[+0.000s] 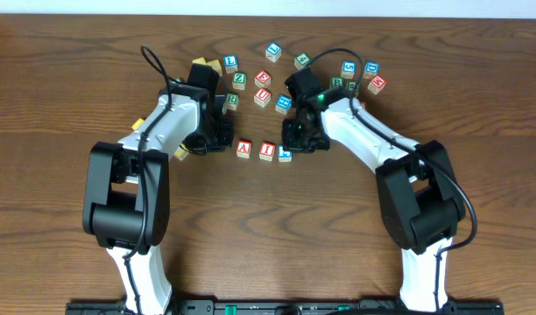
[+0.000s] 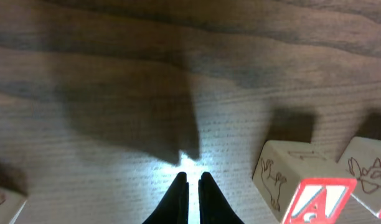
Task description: Spell out AI2
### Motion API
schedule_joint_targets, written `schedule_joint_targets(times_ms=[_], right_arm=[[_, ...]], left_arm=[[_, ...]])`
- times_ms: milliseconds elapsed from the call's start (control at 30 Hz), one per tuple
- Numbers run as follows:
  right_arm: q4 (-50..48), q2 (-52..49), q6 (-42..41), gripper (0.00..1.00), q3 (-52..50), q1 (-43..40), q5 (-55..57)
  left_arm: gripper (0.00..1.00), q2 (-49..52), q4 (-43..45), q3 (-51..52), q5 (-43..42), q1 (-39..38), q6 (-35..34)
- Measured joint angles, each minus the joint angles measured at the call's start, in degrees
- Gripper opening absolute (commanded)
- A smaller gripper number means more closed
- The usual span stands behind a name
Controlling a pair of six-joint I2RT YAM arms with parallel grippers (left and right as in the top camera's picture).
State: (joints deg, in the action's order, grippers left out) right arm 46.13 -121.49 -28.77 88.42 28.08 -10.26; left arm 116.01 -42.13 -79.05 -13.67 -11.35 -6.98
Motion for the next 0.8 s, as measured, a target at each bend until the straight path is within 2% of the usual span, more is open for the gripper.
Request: schedule_joint_targets(times_ms=[800], right_arm=[[-0.6, -0.2, -1.2, 0.02, -1.9, 0.2, -0.5]], left_arm=[[0.07, 0.5, 2.1, 0.0, -1.6, -2.9, 0.0]])
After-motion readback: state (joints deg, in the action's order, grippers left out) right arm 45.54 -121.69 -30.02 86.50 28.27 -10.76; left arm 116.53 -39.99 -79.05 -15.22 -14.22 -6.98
